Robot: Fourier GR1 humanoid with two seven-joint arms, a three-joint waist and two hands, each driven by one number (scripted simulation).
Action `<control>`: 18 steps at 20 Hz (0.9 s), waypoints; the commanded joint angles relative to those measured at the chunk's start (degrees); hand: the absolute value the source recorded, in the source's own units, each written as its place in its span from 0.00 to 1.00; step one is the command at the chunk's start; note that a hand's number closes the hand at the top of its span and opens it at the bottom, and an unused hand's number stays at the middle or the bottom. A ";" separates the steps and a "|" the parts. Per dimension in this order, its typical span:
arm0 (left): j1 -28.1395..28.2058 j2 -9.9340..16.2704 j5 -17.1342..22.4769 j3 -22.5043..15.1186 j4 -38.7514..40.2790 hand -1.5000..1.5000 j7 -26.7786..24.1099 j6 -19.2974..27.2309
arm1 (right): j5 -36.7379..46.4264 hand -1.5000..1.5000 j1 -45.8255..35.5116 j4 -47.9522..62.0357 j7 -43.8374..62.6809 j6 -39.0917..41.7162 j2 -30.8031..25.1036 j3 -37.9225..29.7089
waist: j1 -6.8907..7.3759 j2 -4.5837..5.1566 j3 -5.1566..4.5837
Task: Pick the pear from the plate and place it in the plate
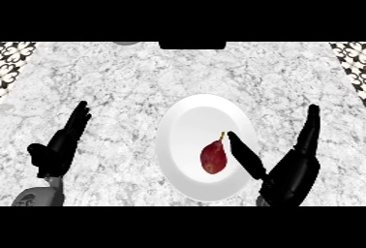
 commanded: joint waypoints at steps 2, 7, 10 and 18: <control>1.91 1.09 0.30 1.34 0.69 0.50 -0.80 -0.37 | -3.02 0.00 11.42 -6.48 3.61 -16.39 0.25 2.53 | -1.62 -0.43 -0.02; 1.51 -0.14 -0.14 0.42 -1.10 0.50 0.39 0.14 | -9.63 0.00 24.95 -6.83 -6.21 -29.58 -6.87 7.55 | -1.18 -0.30 -0.03; 1.46 1.04 1.31 2.24 -1.10 0.50 0.02 -1.08 | -10.23 0.00 31.97 -9.29 -10.00 -34.50 -10.53 13.72 | -1.20 -0.33 -0.09; 3.23 -0.86 -0.54 0.46 -2.26 0.50 -0.34 -0.37 | -20.91 0.00 32.31 -3.33 -16.94 -41.12 -18.93 16.81 | -1.11 -0.43 0.00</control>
